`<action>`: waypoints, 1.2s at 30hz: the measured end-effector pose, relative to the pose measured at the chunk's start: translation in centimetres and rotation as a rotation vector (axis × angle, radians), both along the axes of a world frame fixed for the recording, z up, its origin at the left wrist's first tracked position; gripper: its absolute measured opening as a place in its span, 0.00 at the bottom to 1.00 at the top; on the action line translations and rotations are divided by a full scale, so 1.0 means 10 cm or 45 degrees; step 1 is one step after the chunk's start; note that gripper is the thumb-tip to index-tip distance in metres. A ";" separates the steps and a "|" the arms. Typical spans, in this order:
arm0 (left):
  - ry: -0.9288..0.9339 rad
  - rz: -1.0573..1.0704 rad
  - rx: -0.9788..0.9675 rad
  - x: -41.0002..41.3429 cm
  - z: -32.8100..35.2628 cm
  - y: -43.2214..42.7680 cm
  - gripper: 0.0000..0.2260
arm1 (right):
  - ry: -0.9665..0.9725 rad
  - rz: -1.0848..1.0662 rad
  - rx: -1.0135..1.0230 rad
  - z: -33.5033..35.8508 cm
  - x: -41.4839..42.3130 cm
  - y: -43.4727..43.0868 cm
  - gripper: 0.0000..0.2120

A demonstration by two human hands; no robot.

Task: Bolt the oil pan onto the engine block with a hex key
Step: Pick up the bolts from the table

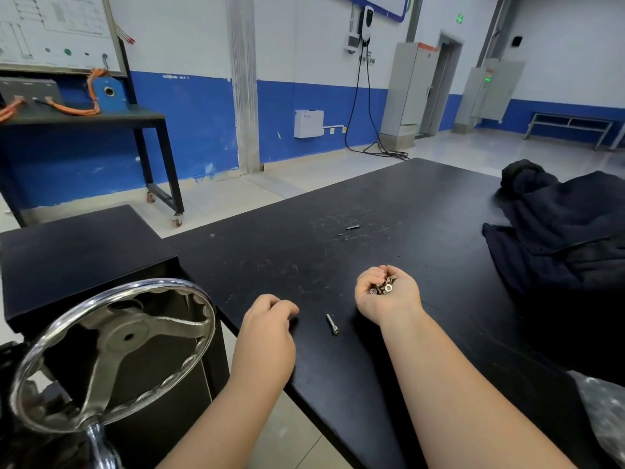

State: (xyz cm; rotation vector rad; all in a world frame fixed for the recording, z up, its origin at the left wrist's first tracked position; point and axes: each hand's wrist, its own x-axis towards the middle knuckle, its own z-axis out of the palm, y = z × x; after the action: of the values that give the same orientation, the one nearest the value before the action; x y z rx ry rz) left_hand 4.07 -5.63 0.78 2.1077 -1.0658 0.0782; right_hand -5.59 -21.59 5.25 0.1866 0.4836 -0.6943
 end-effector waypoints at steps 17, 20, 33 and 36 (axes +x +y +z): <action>-0.180 -0.151 -0.184 0.24 0.05 0.07 0.28 | 0.001 0.097 -0.048 -0.06 0.04 0.01 0.18; -0.164 -0.134 -0.195 0.25 0.11 0.03 0.31 | -0.020 0.108 -0.053 -0.07 0.03 0.00 0.18; -0.693 -0.600 0.456 0.10 0.17 -0.34 0.13 | -0.043 0.169 -0.108 -0.09 0.02 -0.06 0.18; -0.752 -0.603 0.551 0.07 0.18 -0.36 0.15 | -0.010 0.172 -0.097 -0.09 0.03 -0.05 0.18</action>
State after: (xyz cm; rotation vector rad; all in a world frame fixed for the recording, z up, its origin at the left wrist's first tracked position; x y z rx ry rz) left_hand 4.74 -9.28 2.56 2.1902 -2.0672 0.2702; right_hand -5.33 -22.11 4.37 0.0839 0.4569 -0.5789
